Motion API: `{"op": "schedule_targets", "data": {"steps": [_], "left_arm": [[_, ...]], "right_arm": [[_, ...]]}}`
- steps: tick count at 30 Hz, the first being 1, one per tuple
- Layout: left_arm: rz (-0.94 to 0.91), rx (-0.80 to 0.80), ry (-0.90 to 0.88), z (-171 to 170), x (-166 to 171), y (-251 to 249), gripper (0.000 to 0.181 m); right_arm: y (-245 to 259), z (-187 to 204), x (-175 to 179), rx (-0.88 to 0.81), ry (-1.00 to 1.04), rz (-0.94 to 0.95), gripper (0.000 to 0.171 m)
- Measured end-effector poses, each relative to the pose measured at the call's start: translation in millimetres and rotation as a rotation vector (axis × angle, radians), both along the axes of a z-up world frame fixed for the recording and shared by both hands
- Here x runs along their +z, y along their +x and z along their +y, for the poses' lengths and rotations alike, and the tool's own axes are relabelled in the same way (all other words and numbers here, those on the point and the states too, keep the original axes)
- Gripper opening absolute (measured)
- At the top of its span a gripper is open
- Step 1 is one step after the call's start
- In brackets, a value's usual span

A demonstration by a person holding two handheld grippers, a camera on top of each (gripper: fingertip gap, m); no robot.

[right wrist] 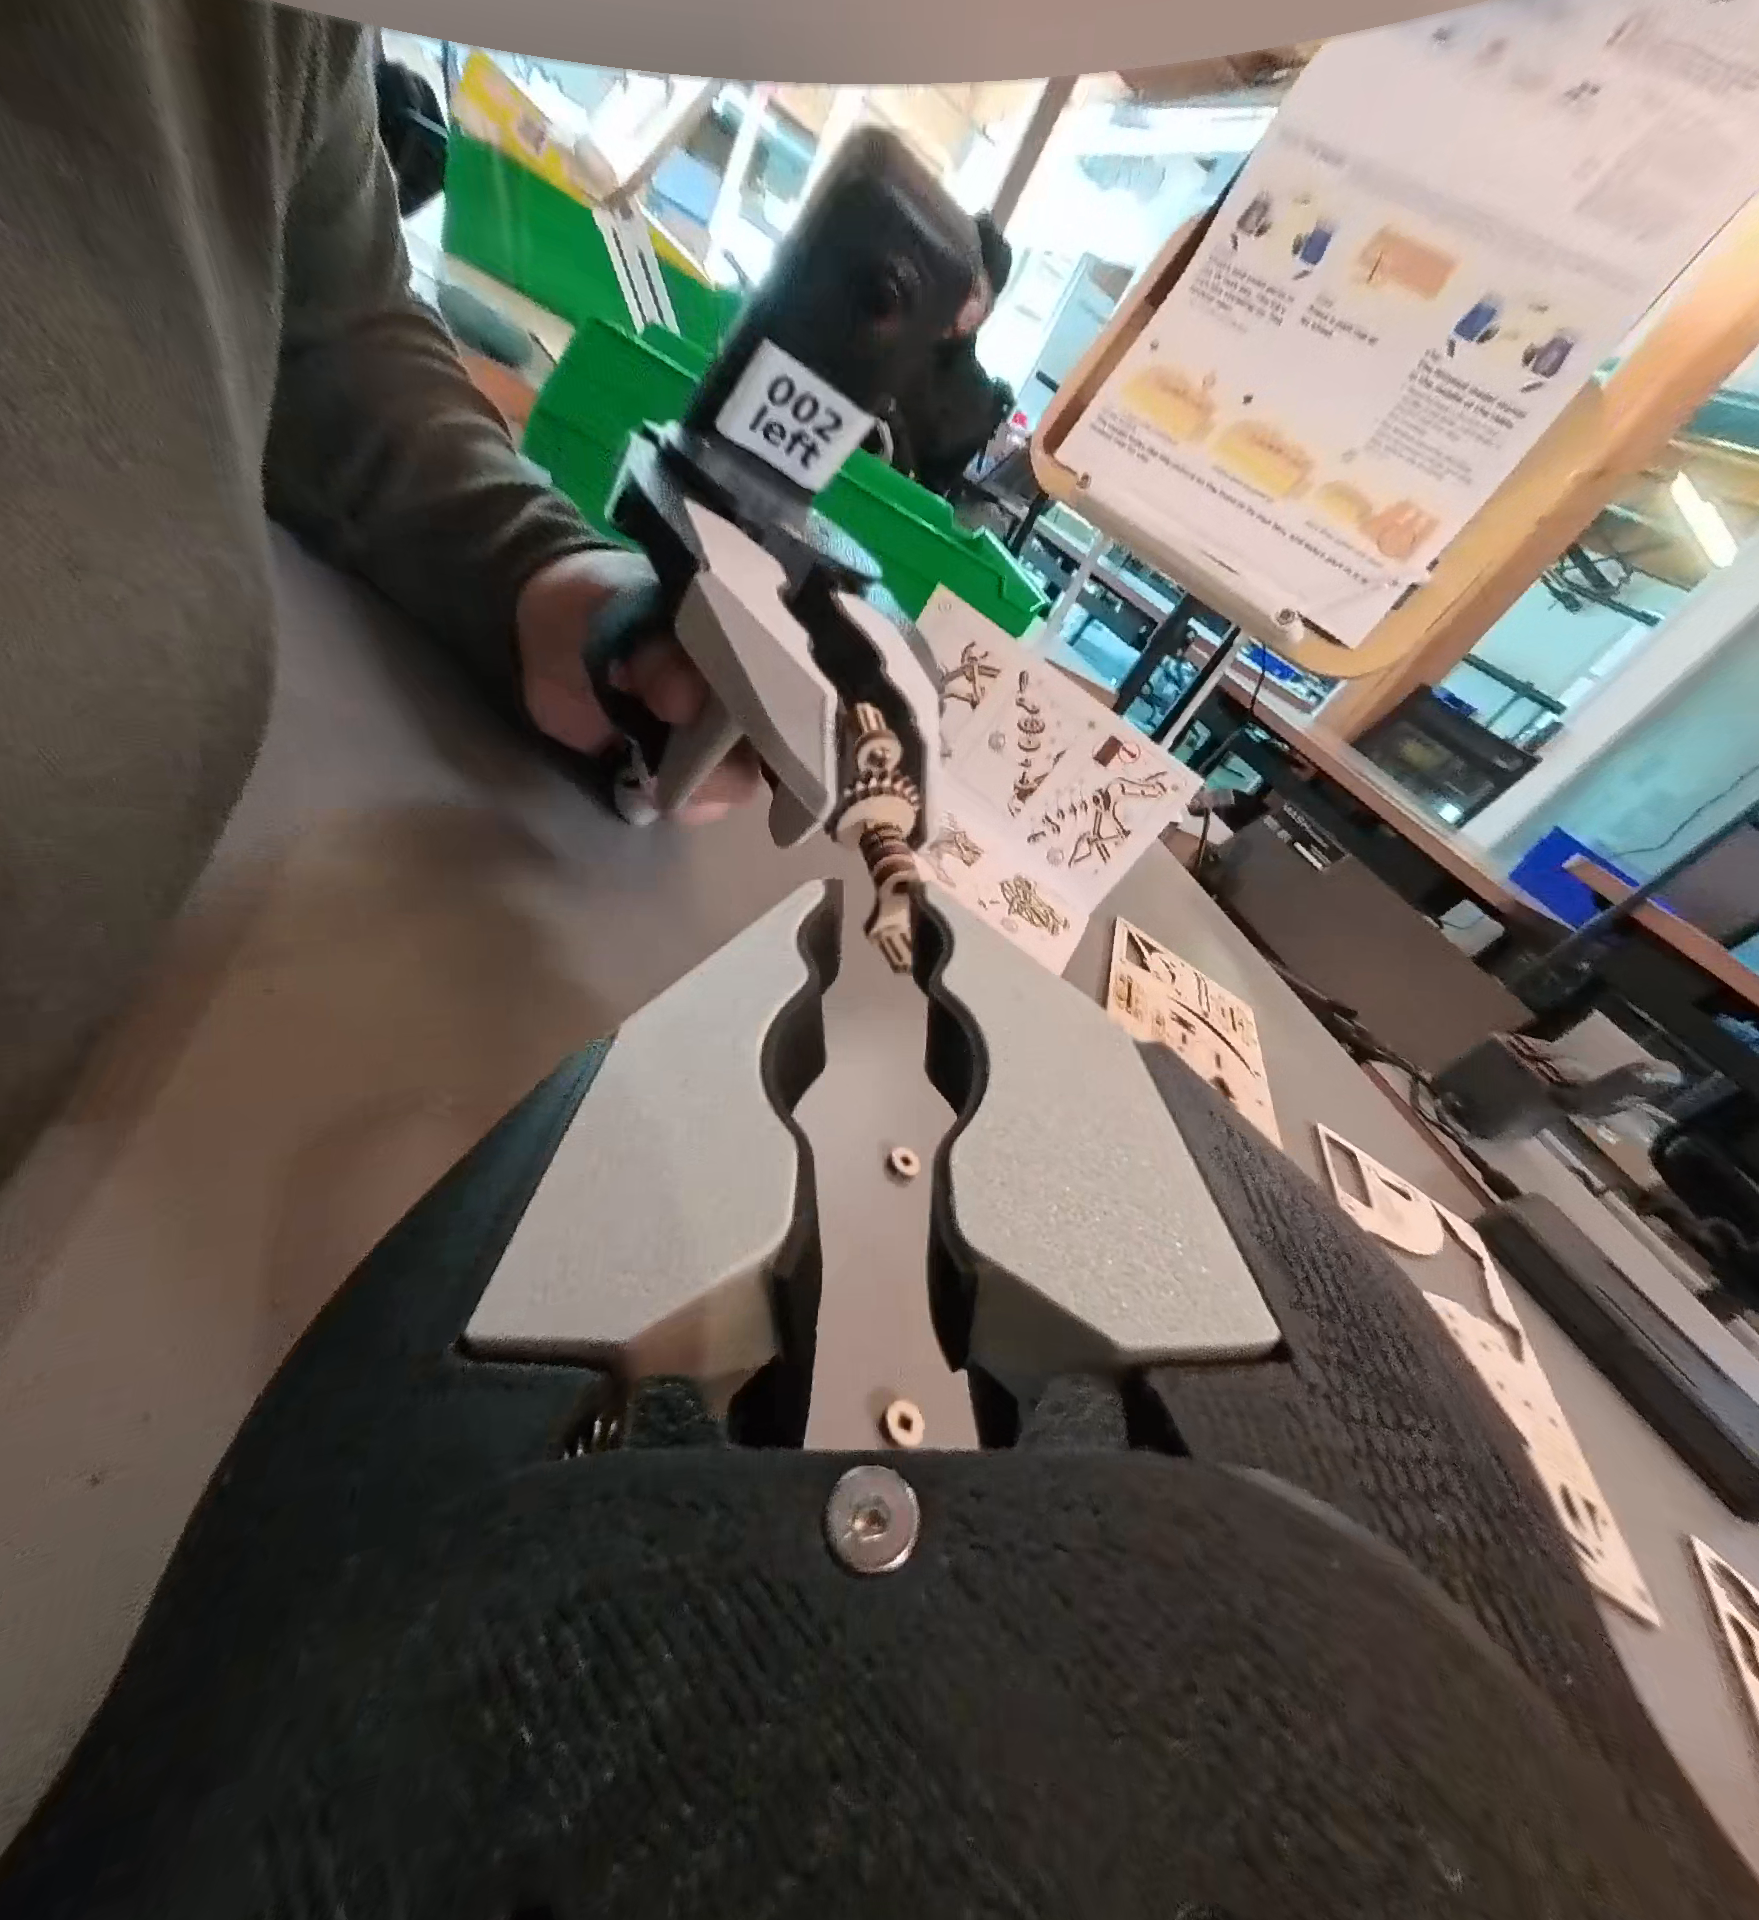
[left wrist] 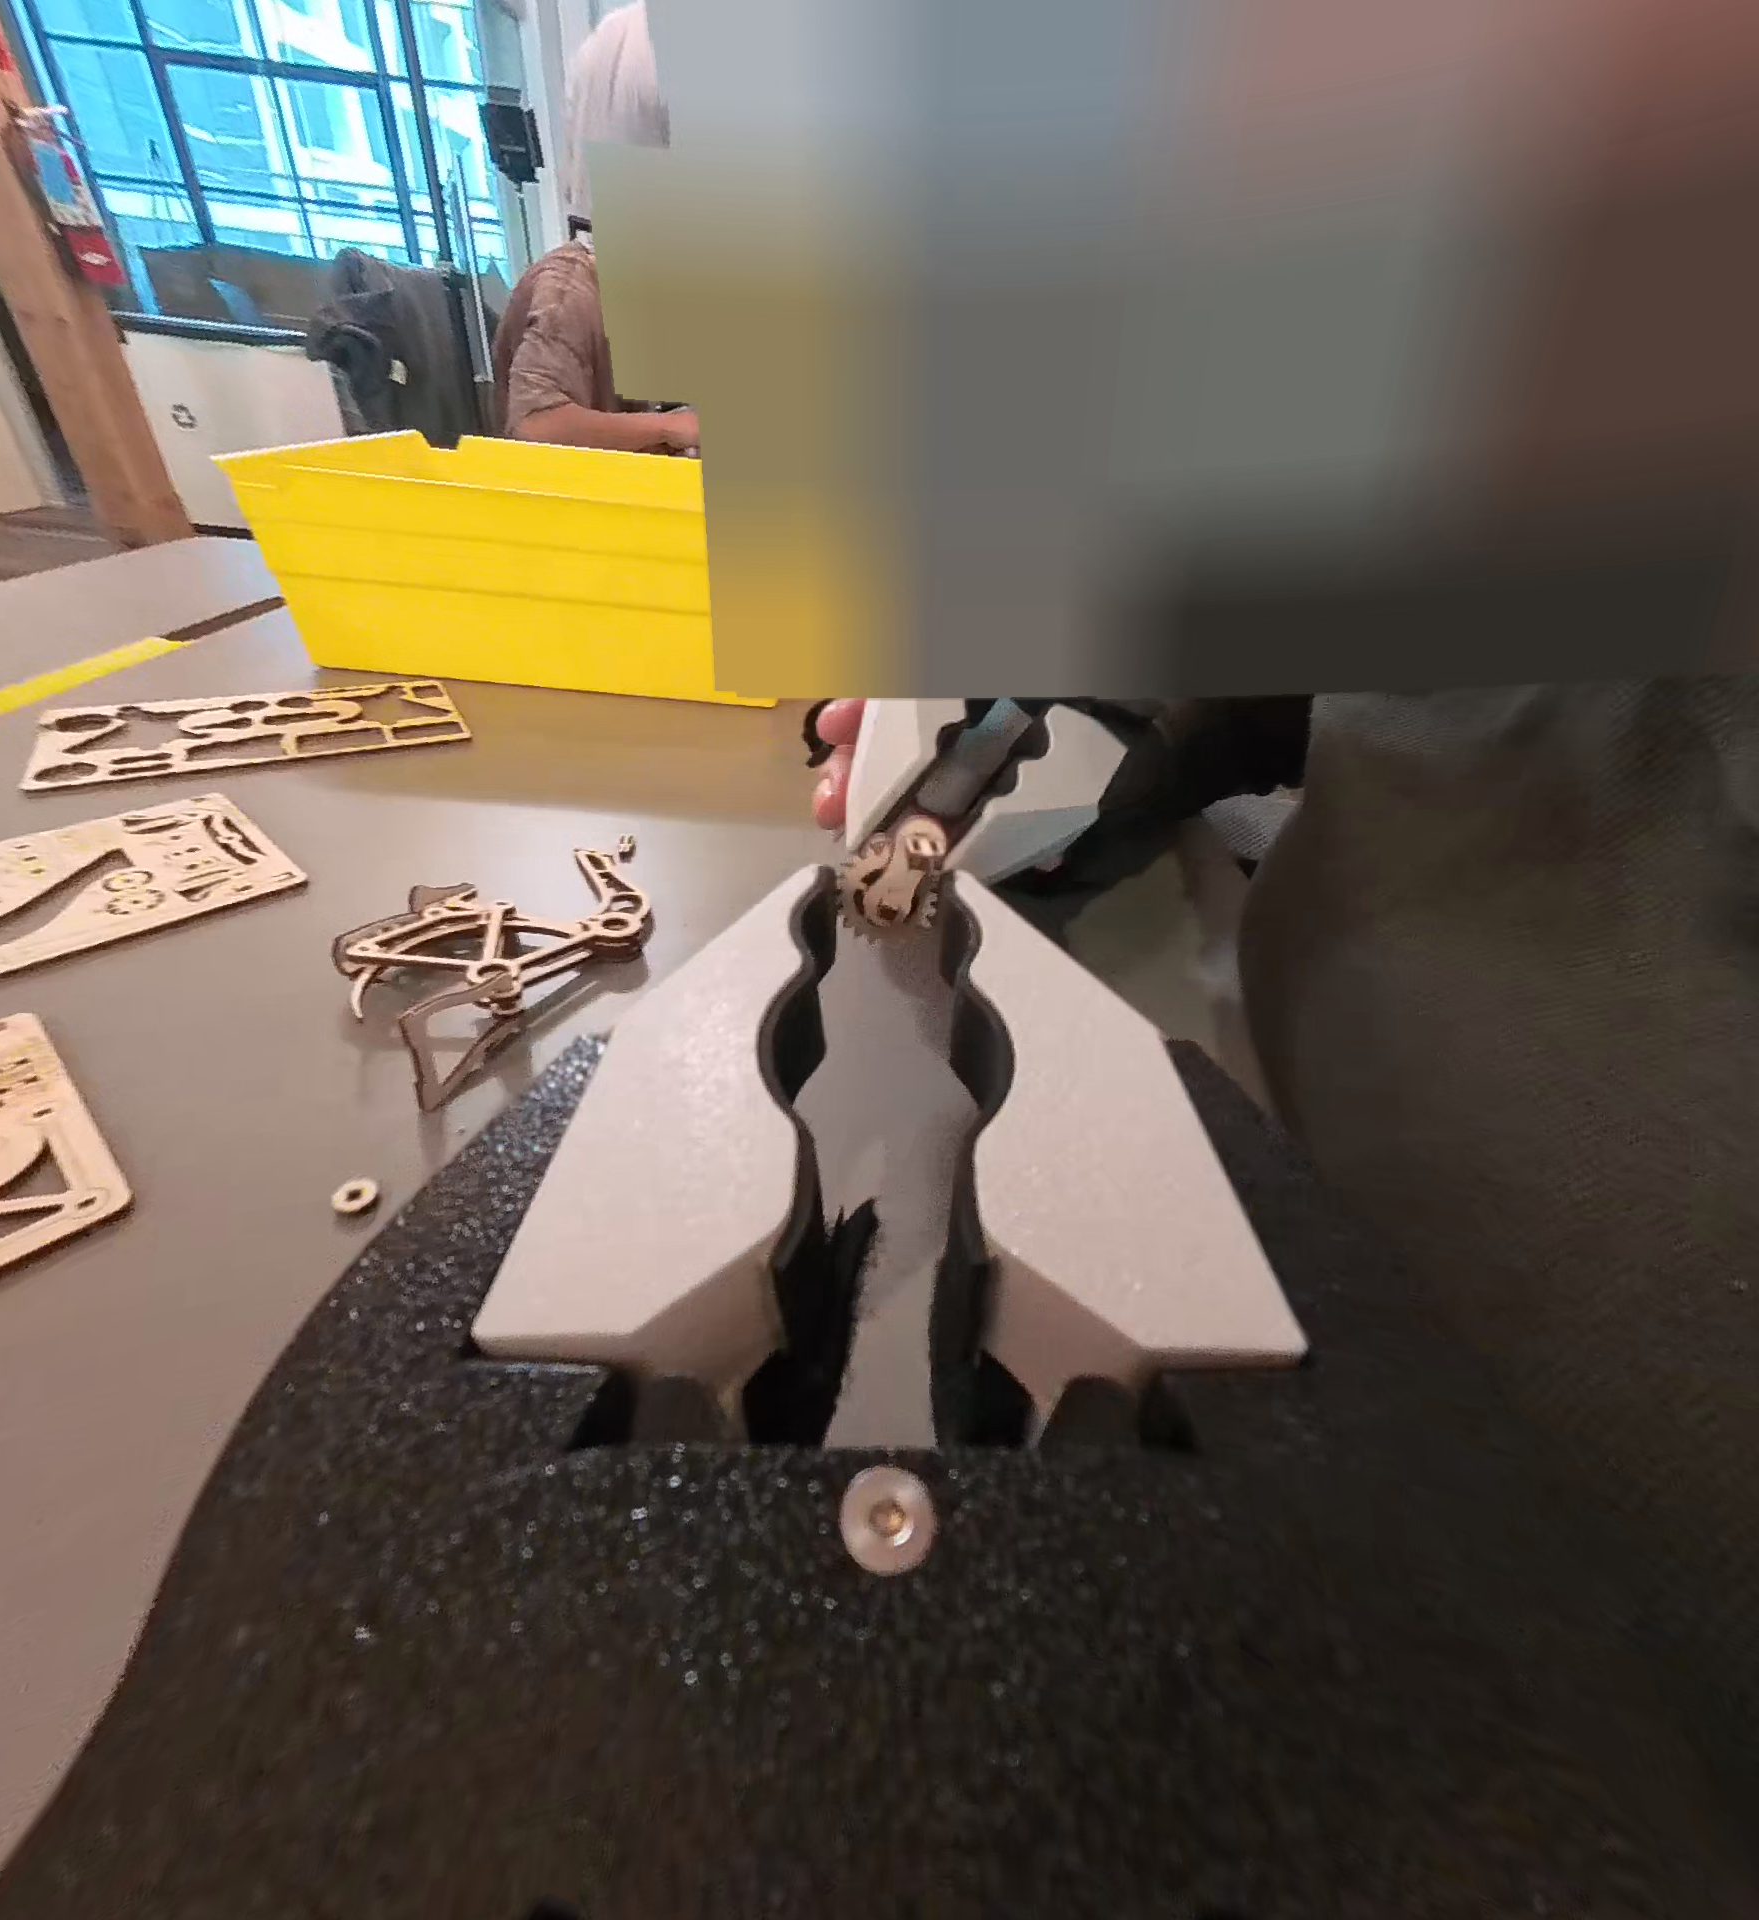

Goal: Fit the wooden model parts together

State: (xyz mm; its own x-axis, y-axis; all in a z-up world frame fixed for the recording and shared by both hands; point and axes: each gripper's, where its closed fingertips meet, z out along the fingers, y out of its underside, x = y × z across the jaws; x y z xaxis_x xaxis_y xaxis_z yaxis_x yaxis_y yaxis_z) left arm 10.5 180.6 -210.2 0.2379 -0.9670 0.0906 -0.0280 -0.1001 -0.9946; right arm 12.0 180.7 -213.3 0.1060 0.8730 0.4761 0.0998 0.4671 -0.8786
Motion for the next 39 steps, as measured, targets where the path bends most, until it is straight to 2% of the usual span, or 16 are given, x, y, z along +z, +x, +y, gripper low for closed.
{"op": "schedule_targets", "data": {"steps": [11,24,30,32,35,39], "left_arm": [[-0.024,-0.078,-0.078,-5.8,0.3,3.1,0.017],[-0.030,-0.074,-0.085,-5.0,0.7,2.6,0.016],[-0.123,-0.159,-0.229,-5.9,6.8,-1.2,0.016],[-0.111,-0.197,-0.247,-10.9,5.2,1.6,0.016],[-0.105,-0.230,-0.269,-15.4,4.0,4.1,0.017],[-0.106,-0.238,-0.282,-16.0,3.7,4.3,0.017]], "right_arm": [[1.5,-5.7,3.4,0.069,-0.076,0.015,0.006],[0.3,-5.4,3.2,0.080,-0.095,0.011,0.006],[3.8,-7.5,4.3,0.136,-0.104,0.014,0.019],[3.2,-10.6,4.2,0.155,-0.105,0.012,0.018],[3.3,-16.9,5.6,0.195,-0.122,0.018,0.007],[5.3,-18.2,8.0,0.219,-0.145,0.031,0.007]]}}
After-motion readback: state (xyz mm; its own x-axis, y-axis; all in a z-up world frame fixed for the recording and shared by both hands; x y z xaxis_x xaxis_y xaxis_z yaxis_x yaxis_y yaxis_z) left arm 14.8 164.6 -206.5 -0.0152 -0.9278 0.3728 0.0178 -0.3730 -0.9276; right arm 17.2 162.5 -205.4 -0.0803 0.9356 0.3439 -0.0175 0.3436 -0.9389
